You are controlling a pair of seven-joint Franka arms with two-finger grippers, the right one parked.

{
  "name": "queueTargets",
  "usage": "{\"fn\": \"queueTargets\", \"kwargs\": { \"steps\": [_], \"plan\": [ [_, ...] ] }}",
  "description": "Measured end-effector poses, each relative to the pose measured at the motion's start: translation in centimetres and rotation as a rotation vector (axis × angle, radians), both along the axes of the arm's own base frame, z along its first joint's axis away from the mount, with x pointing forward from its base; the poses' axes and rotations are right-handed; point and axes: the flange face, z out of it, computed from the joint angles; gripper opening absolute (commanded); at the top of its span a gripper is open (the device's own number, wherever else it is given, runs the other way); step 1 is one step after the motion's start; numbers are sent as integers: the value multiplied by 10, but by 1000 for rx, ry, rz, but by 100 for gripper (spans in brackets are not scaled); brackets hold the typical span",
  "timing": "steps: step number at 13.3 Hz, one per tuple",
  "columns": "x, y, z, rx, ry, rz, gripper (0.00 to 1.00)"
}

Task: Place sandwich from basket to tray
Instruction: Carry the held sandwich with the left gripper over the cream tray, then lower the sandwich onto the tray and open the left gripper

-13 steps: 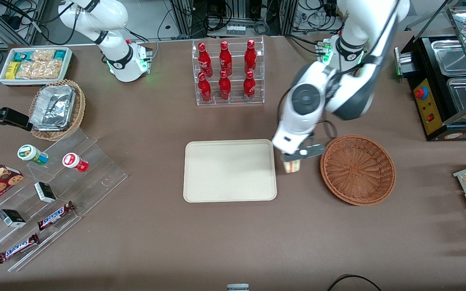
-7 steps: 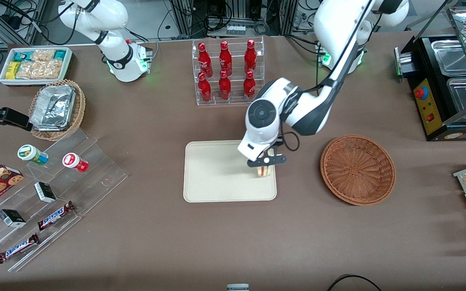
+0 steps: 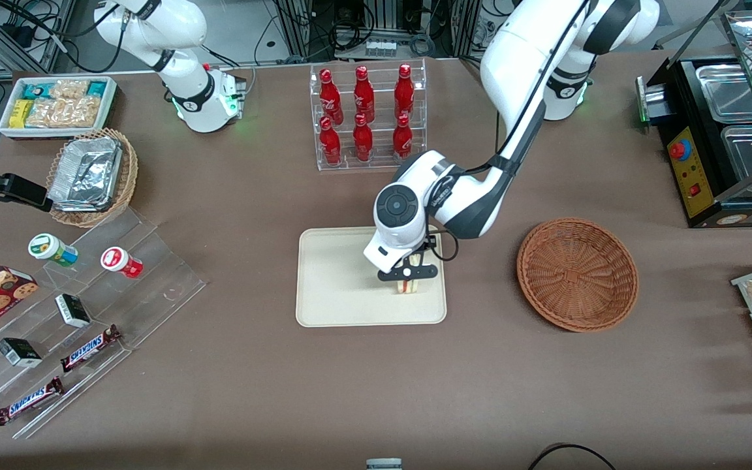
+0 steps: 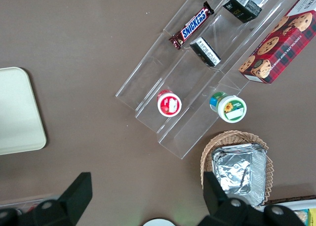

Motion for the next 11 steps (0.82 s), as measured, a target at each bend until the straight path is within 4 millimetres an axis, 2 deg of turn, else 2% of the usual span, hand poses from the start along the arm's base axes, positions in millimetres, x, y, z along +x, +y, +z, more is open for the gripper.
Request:
{"fn": "queueTargets", "kwargs": {
  "steps": [5,6,7,8,11],
  "plan": [
    [1,-7,-22,-9,-5,-13,0],
    [1,-8,-22,-11,-6,-18,25],
    [1,-9,-22,-13,-6,-24,73],
    [1,-9,-22,-14,-7,-29,100],
    [1,-9,-23,-8,-12,-37,100]
  ]
}}
